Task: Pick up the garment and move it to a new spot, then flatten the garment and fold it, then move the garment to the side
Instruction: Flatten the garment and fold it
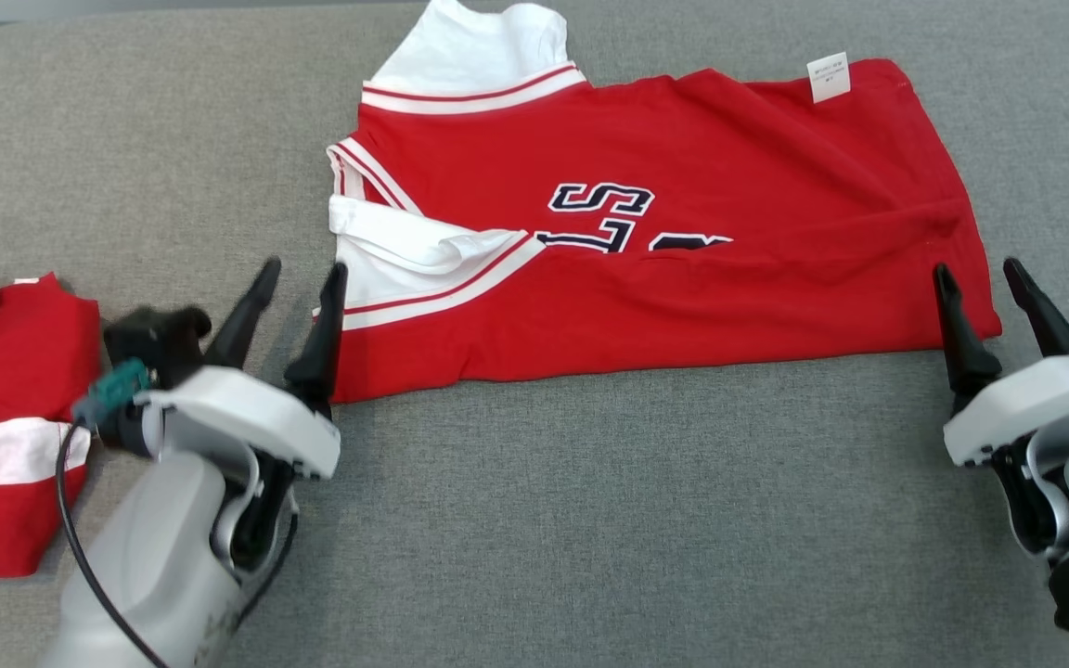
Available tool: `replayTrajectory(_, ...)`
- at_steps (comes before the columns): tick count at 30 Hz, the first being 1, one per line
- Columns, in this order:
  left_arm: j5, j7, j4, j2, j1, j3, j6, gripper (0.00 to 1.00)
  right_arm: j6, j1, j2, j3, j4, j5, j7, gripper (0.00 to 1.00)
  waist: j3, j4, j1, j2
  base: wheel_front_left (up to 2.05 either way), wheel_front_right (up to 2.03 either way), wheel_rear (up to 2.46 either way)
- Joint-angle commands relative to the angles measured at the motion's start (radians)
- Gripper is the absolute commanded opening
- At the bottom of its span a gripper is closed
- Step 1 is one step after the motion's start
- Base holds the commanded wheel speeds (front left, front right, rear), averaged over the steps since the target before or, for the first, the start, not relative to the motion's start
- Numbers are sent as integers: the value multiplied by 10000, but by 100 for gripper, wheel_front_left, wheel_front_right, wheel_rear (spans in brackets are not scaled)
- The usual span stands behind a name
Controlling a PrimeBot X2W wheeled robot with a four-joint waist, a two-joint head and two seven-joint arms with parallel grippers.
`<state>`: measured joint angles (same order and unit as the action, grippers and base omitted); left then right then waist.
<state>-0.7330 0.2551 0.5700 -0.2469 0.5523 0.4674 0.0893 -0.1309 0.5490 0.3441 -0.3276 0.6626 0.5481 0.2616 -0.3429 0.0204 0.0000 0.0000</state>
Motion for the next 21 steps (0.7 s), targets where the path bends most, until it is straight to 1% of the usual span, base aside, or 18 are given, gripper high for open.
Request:
replayTrajectory(1,-62,-42,-123,-99,-158,-52,-92,100,1,-179,-12,88,-43,-58,61,100,94,21,0,0,0,0,0)
replayTrajectory(4,-260,-346,-600,-143,-957,-67,-463,100,1,-633,-55,347,-238,-157,61,100,268,54,0,0,0,0,0)
replayTrajectory(10,-562,-1387,-1462,-190,-2045,-48,-1458,100,1,-1097,-123,560,-366,-249,61,100,503,81,0,0,0,0,0)
replayTrajectory(12,-683,-1646,-1670,-184,-2219,-58,-1652,100,1,-1112,-137,596,-396,-261,61,100,529,78,0,0,0,0,0)
replayTrajectory(15,-775,-1911,-1831,-208,-2308,-25,-1780,100,1,-1156,-166,581,-384,-305,61,100,541,77,0,0,0,0,0)
replayTrajectory(16,-790,-1966,-1829,-207,-2303,-17,-1823,91,1,-1161,-166,560,-365,-330,61,100,542,74,0,0,0,0,0)
replayTrajectory(19,-837,-2076,-1769,-164,-2180,-12,-1857,37,1,-1140,-176,498,-336,-333,61,100,523,46,0,0,0,0,0)
replayTrajectory(20,-859,-2086,-1733,-148,-2140,-14,-1874,22,1,-1135,-180,474,-336,-333,61,100,512,34,0,0,0,0,0)
replayTrajectory(21,-896,-2108,-1700,-110,-2114,-9,-1871,2,1,-1123,-183,459,-333,-317,61,100,502,20,0,0,0,0,0)
